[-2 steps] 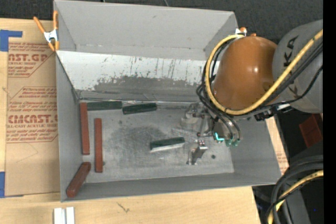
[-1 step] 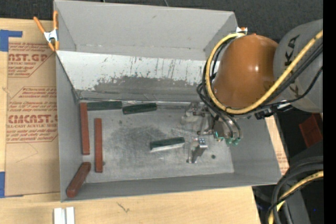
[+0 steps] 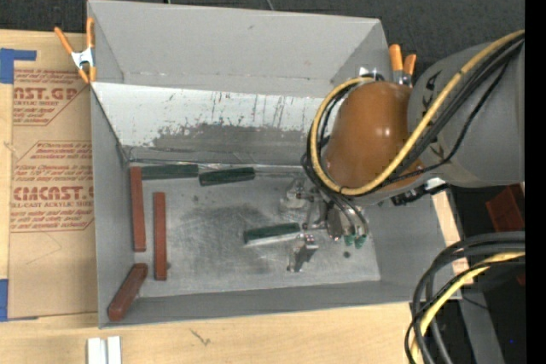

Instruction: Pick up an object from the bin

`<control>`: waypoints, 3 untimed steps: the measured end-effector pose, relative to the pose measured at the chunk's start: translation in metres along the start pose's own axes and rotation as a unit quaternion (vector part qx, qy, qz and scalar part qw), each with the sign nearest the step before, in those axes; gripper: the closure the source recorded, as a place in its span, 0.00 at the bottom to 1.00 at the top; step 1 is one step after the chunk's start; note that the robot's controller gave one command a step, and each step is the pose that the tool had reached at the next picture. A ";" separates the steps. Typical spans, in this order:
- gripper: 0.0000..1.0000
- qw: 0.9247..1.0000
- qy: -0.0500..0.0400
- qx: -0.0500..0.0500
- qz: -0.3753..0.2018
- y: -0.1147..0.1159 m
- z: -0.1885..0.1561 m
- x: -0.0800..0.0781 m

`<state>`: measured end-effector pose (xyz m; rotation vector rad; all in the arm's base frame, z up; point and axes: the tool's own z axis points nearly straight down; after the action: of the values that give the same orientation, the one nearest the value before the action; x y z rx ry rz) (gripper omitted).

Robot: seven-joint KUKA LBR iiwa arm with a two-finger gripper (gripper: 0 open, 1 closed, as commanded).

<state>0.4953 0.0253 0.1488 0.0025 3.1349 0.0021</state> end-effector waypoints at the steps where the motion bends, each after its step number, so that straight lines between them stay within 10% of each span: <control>1: 0.00 0.995 0.004 0.001 0.102 -0.004 0.038 -0.010; 2: 1.00 1.000 0.001 0.000 0.029 0.002 0.074 -0.029; 3: 1.00 1.000 0.001 0.000 0.029 0.002 0.074 -0.029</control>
Offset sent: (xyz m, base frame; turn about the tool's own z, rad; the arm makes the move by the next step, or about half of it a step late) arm 0.0270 0.0018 -0.0788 0.0583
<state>0.5251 0.0276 0.0755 0.0939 3.1365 0.0013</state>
